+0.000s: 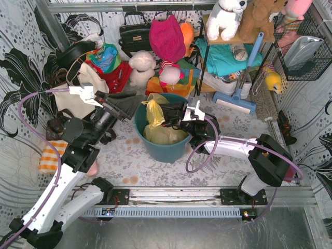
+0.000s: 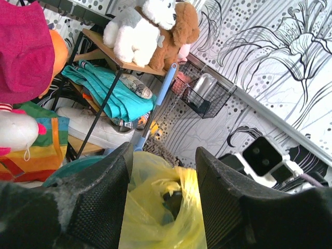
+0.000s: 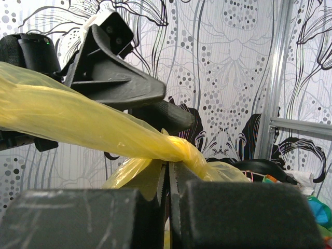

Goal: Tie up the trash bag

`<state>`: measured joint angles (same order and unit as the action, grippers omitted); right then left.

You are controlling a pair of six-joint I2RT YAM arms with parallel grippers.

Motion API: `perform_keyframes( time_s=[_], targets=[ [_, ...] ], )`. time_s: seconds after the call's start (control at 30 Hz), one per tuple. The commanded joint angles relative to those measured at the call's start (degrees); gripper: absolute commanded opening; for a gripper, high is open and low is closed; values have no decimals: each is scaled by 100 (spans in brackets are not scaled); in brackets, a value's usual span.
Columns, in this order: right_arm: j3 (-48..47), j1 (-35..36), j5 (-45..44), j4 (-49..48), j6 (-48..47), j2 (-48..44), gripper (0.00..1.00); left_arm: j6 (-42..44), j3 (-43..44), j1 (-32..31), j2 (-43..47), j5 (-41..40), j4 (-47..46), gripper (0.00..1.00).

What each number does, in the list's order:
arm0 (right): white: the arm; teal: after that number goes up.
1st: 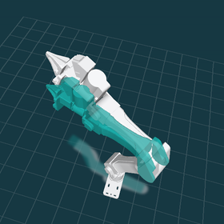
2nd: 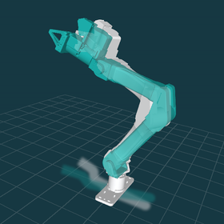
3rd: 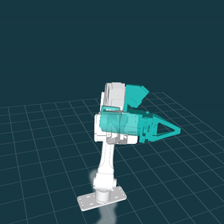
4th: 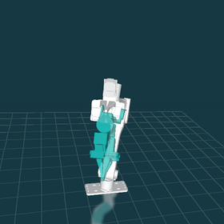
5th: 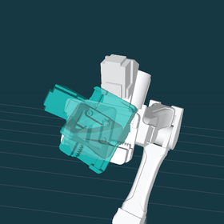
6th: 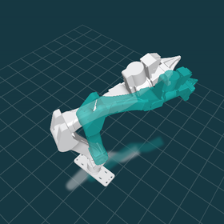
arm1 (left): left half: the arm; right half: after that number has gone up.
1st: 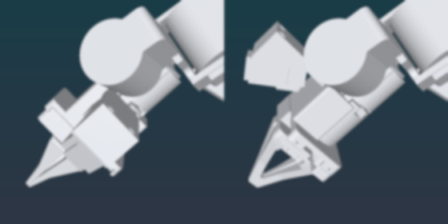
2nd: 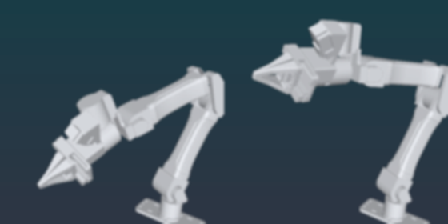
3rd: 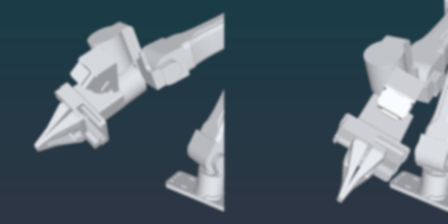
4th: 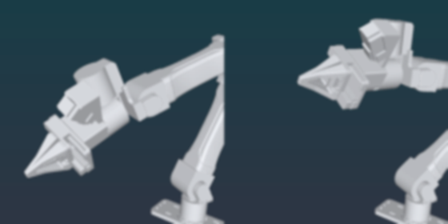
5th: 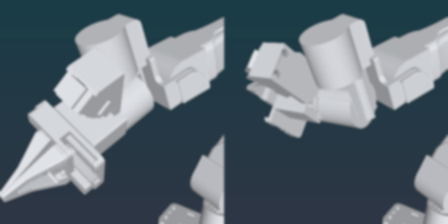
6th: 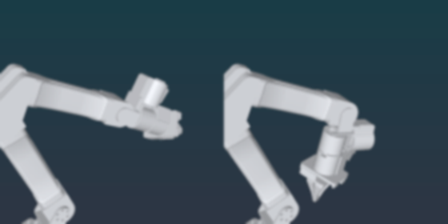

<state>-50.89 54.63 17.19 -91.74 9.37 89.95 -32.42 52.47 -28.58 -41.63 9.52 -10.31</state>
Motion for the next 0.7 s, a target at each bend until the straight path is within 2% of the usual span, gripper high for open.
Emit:
perform_keyframes(
  time_s=[0.0, 0.33, 0.67],
  targets=[
    [81, 61, 35, -99, 60, 242, 0, -368, 385, -34, -175, -315, 97, 60],
    [46, 61, -85, 27, -31, 207, 0, -295, 318, -33, -139, 299, 216, 63],
    [-34, 62, -142, 39, -67, 233, 0, -290, 325, -34, -228, 510, 453, 52]
  ],
)
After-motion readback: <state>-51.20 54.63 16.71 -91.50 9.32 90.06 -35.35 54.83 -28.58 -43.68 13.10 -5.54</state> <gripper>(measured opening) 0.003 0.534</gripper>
